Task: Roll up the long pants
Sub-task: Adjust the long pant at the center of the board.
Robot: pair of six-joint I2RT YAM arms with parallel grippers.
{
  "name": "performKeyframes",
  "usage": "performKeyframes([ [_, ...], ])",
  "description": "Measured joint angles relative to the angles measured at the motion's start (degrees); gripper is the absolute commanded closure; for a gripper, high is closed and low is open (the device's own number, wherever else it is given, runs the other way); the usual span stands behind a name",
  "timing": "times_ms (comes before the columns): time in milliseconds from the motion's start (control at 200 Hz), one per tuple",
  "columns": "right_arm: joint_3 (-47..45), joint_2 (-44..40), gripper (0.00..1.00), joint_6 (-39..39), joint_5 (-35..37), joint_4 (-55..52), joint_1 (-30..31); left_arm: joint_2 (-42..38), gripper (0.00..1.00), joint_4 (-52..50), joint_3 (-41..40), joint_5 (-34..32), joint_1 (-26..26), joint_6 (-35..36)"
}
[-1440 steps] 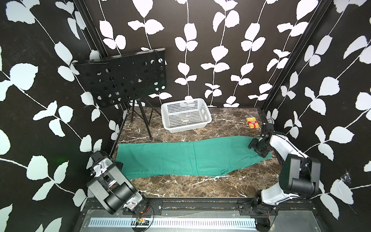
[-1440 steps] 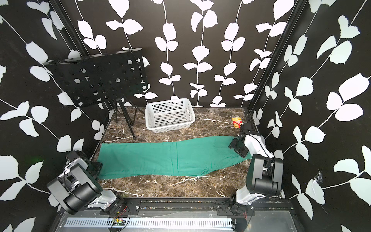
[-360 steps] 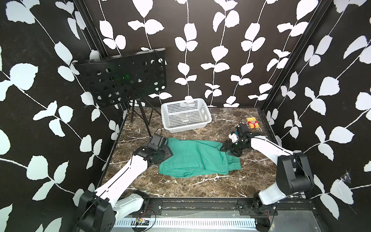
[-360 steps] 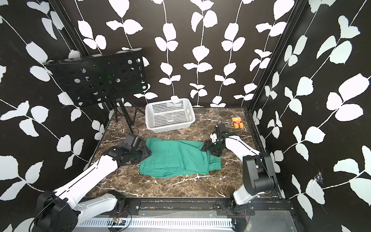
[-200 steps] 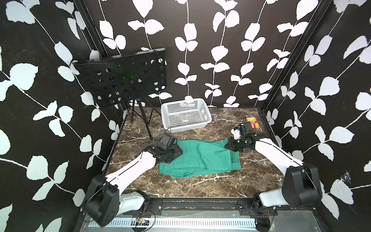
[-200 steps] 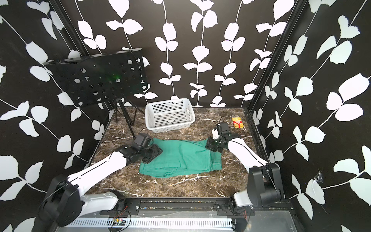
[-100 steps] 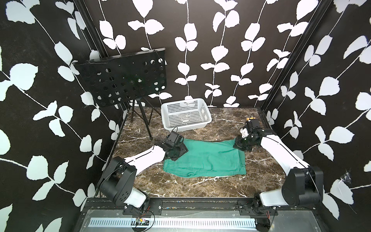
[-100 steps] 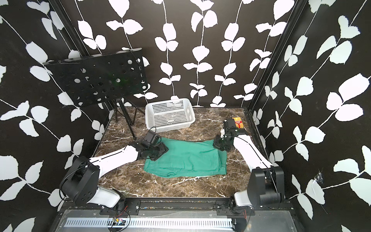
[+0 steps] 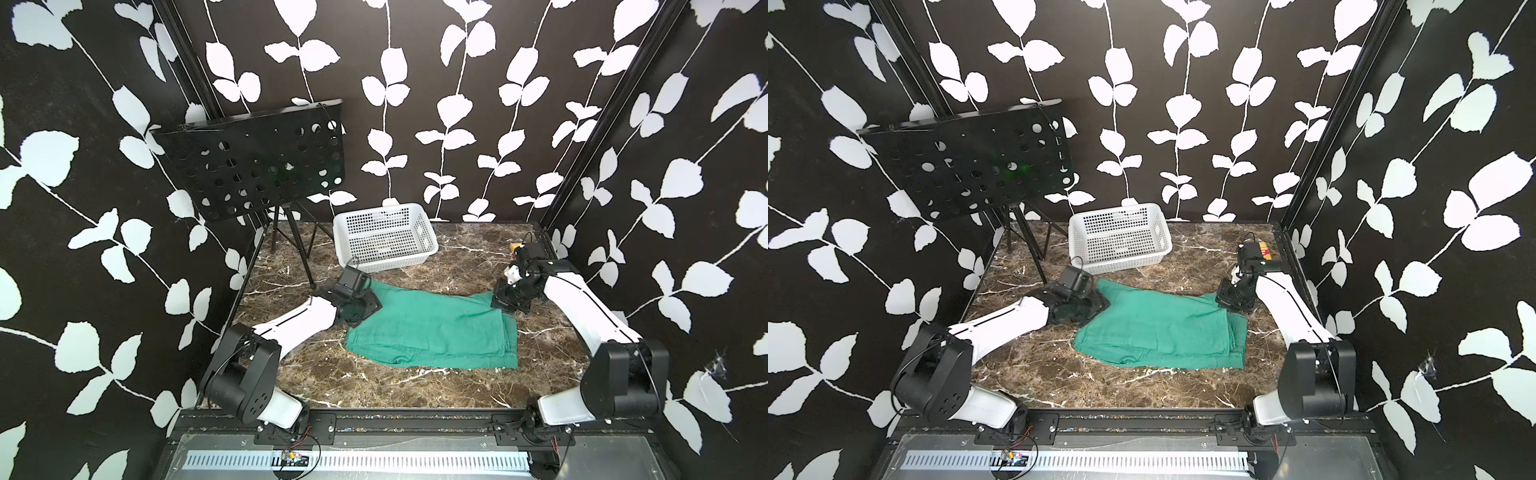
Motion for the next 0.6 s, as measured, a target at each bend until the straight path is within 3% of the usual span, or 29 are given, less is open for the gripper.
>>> performKeyframes([
  [290, 0.37, -6.69, 1.00, 0.28, -2.54, -5.27, -0.92, 0.37, 0.26, -12.07, 9.51, -2.99, 2.82, 16.04],
  [600, 0.37, -9.40, 1.00, 0.37, 1.88, -9.16, -4.48, 9.35, 0.28, -14.88, 11.89, 0.85, 2.82, 24.50],
])
